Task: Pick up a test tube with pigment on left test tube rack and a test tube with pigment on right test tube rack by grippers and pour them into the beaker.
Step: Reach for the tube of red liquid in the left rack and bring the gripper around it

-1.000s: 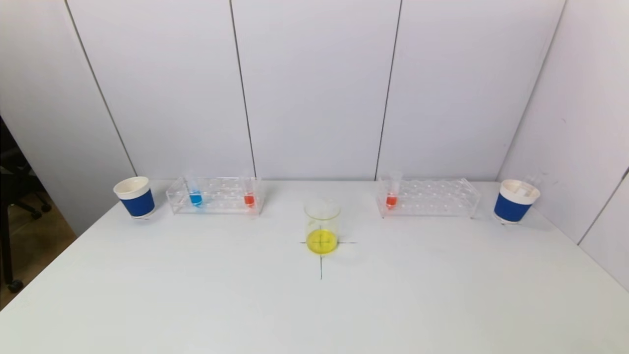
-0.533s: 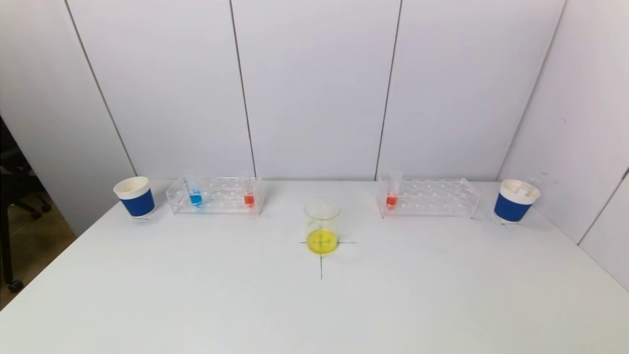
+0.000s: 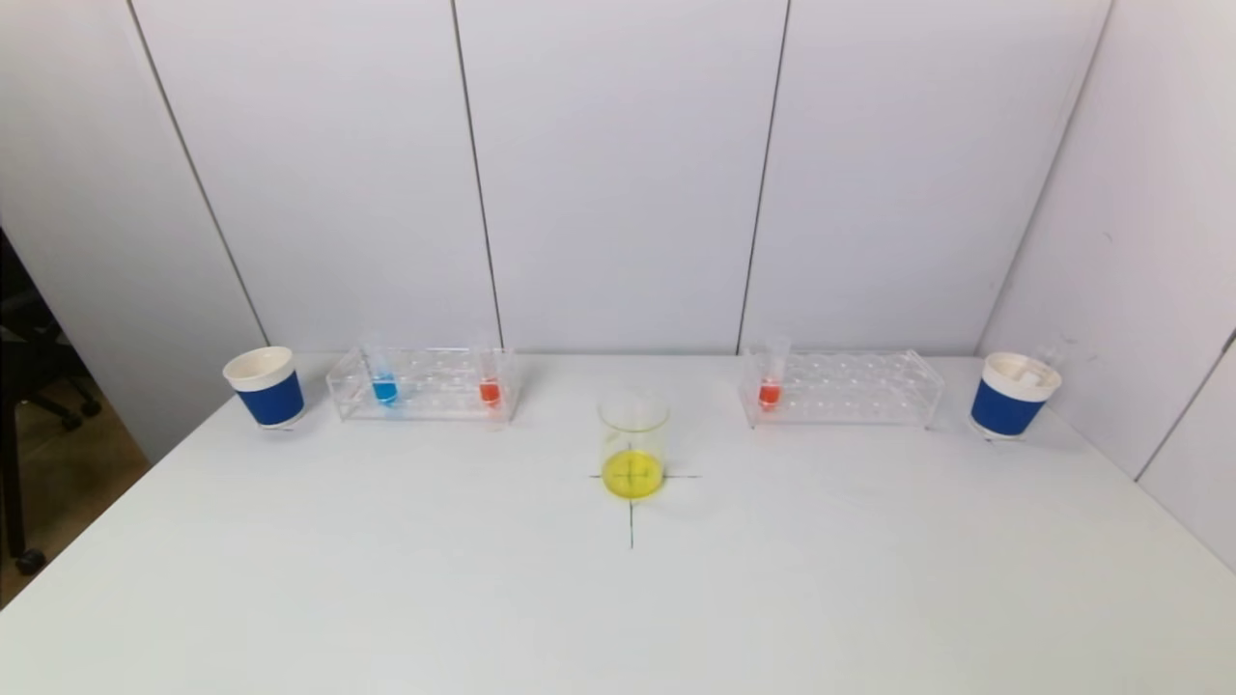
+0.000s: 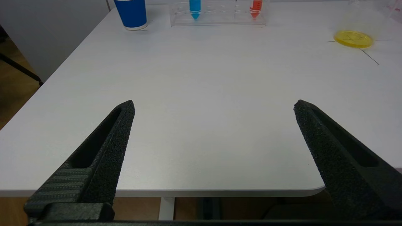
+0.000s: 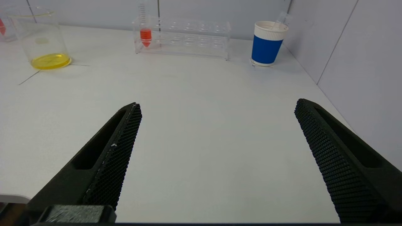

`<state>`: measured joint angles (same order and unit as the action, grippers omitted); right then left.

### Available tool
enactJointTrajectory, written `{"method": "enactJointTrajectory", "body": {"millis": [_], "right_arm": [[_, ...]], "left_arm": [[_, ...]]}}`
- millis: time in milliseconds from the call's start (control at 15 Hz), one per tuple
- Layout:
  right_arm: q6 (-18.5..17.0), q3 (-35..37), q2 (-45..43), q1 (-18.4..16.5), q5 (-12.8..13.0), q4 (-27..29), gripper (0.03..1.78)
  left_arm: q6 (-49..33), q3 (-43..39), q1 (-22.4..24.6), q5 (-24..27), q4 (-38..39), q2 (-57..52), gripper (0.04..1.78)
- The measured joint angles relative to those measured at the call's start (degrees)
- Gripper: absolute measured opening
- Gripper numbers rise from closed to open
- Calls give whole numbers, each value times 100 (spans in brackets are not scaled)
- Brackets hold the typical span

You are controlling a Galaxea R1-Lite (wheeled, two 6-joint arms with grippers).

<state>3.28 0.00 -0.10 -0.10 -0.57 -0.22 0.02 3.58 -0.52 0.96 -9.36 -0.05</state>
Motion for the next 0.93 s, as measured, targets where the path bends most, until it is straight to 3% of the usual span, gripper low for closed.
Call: {"method": "enactJointTrajectory", "body": {"millis": [667, 933], "right_arm": [[0, 0, 0, 0, -2, -2, 177], [0, 0, 0, 0, -2, 0, 177]], "left_arm": [[50, 29, 0, -101, -30, 0, 177], [129, 730, 0, 51, -130, 239, 177]]}}
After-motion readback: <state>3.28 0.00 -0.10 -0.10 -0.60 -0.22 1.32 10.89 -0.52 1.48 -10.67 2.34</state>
